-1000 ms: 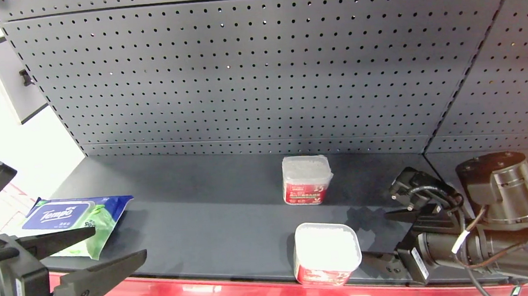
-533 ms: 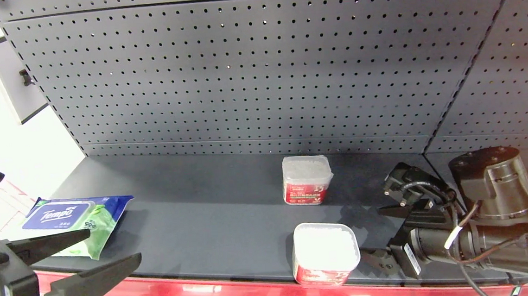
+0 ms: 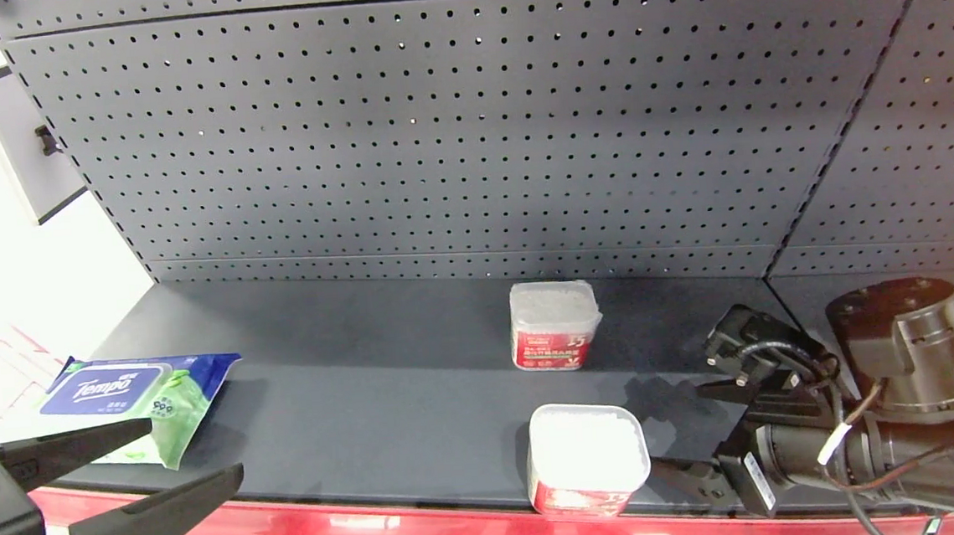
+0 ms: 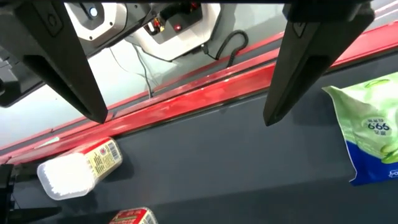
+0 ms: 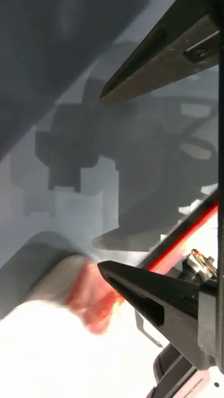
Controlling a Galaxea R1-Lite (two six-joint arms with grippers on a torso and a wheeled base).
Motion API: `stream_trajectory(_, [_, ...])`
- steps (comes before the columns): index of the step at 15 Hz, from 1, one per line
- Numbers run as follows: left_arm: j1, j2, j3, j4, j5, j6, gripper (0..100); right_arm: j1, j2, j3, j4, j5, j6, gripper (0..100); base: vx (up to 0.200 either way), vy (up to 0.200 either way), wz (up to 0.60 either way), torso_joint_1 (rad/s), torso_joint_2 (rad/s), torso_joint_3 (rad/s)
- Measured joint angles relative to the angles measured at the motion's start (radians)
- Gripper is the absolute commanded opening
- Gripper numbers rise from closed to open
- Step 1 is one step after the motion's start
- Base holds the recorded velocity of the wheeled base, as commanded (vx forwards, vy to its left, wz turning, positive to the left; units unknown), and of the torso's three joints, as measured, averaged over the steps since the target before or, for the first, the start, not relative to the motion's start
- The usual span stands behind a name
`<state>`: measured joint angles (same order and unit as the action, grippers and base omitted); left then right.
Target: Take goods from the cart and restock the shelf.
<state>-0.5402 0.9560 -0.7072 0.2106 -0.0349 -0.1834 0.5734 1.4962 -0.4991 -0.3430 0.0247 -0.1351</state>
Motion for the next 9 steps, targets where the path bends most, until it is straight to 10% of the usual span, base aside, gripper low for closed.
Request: stream_trajectory(9, [-0.001, -0.162, 0.124, 0.000, 0.038, 0.006, 100, -0.112, -0.396, 0.239, 0.003, -0.026, 0.009, 100, 0.000, 0.000, 0.00, 0.000, 0.00, 0.000])
